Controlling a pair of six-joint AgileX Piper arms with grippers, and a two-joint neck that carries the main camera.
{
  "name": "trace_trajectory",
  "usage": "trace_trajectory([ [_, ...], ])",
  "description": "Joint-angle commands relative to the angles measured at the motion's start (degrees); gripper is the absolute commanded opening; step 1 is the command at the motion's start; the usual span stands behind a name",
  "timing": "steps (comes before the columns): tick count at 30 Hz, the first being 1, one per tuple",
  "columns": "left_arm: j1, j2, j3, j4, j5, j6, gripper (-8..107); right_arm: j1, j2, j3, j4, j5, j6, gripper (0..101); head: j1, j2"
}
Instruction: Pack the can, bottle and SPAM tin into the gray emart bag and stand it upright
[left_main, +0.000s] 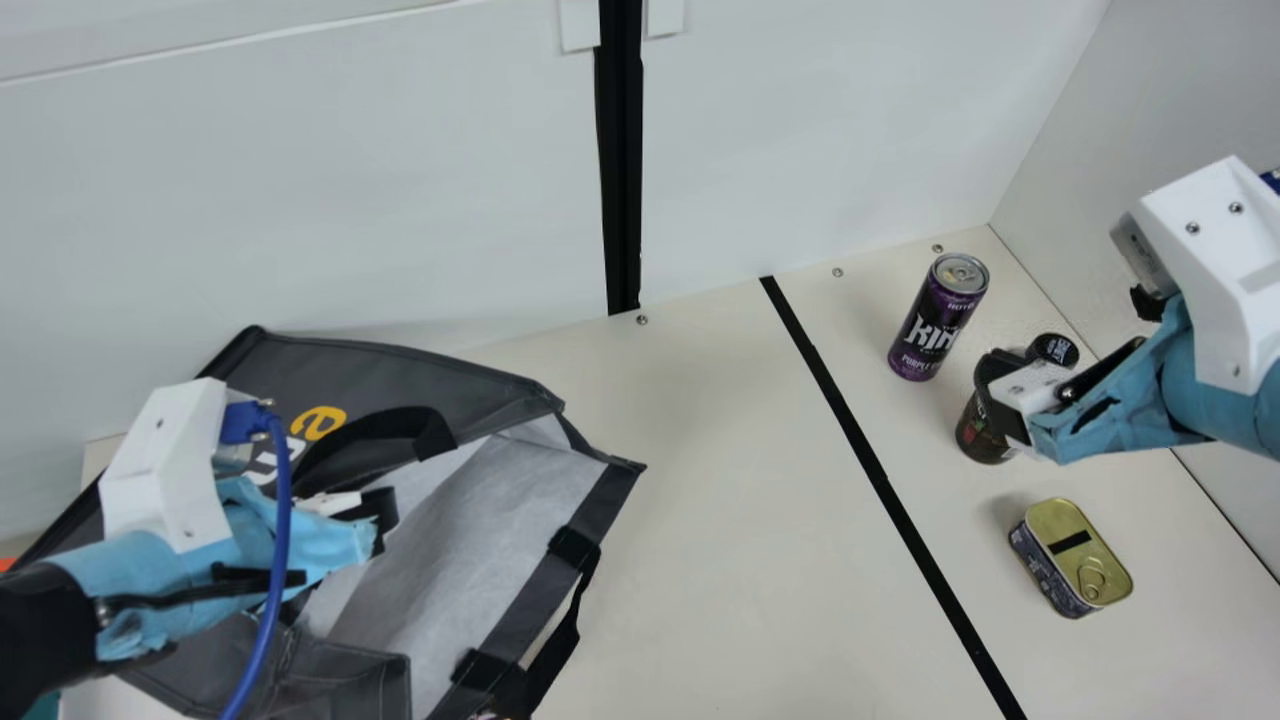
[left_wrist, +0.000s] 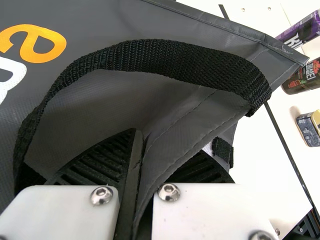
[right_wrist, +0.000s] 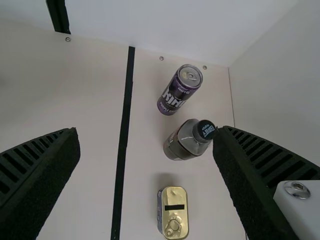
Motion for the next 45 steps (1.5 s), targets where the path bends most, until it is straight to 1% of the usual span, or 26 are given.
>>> trace_trajectory([
  [1,0.00,0.00,0.00,0.00,0.00,0.00,-8,0.80,0.23,-0.31,-1.07,-0.21,0.91,95,-1.30,-0.14],
  [13,0.00,0.00,0.00,0.00,0.00,0.00,-8,2.79,2.09,-3.53,-5.33,0.62,5.69,95,-1.30,-0.14],
  [22,0.00,0.00,0.00,0.00,0.00,0.00,-8,5.18,3.75,-4.95,-10.44,0.62,11.72,95,-1.30,-0.14],
  [29,0.00,0.00,0.00,0.00,0.00,0.00,-8,9.22,4.66,-5.19,-15.94,0.62,18.62,95,-1.30,-0.14],
  [37,0.00,0.00,0.00,0.00,0.00,0.00,-8,14.58,5.72,-4.47,-22.97,0.62,27.69,95,-1.30,-0.14],
  [45,0.00,0.00,0.00,0.00,0.00,0.00,-8,18.13,7.51,-3.94,-27.71,0.62,35.50,95,-1.30,-0.14],
])
